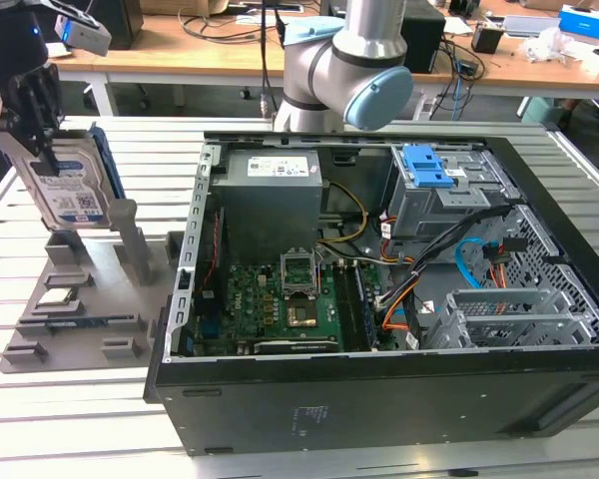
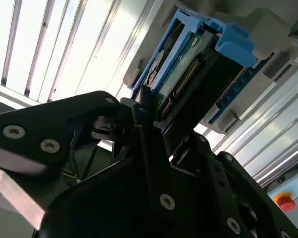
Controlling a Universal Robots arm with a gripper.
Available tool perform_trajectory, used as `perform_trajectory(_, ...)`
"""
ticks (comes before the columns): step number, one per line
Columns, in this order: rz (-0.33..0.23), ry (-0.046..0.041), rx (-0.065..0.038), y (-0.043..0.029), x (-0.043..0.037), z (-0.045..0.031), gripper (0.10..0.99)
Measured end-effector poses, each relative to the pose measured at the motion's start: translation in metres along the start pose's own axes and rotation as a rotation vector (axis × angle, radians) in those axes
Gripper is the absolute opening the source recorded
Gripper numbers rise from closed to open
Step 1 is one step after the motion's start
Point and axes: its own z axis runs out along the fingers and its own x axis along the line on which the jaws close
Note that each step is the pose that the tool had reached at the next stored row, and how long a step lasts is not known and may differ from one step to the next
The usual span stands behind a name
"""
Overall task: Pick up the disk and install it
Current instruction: 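Pick up the disk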
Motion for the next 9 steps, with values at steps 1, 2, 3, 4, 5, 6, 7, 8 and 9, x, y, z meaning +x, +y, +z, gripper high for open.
perform_trajectory(1, 0.0, 0.0, 0.0, 0.0, 0.0, -0.0012, 0.365)
perform_trajectory(2, 0.0, 0.0, 0.0, 0.0, -0.0001, -0.0026, 0.365)
perform_trajectory(3, 0.0, 0.0, 0.0, -0.0001, -0.0001, -0.004, 0.365)
perform_trajectory(4, 0.0, 0.0, 0.0, -0.0001, -0.0001, -0.0053, 0.365)
perform_trajectory(5, 0.0, 0.0, 0.0, -0.0002, -0.0001, -0.0067, 0.365)
perform_trajectory(6, 0.0, 0.0, 0.0, -0.0002, -0.0002, -0.0078, 0.365)
perform_trajectory(7, 0.0, 0.0, 0.0, -0.0003, -0.0002, -0.009, 0.365)
perform_trajectory(8, 0.0, 0.0, -0.001, -0.0004, -0.0002, -0.0101, 0.365)
perform_trajectory(9, 0.0, 0.0, -0.001, -0.0005, -0.0002, -0.0111, 0.365)
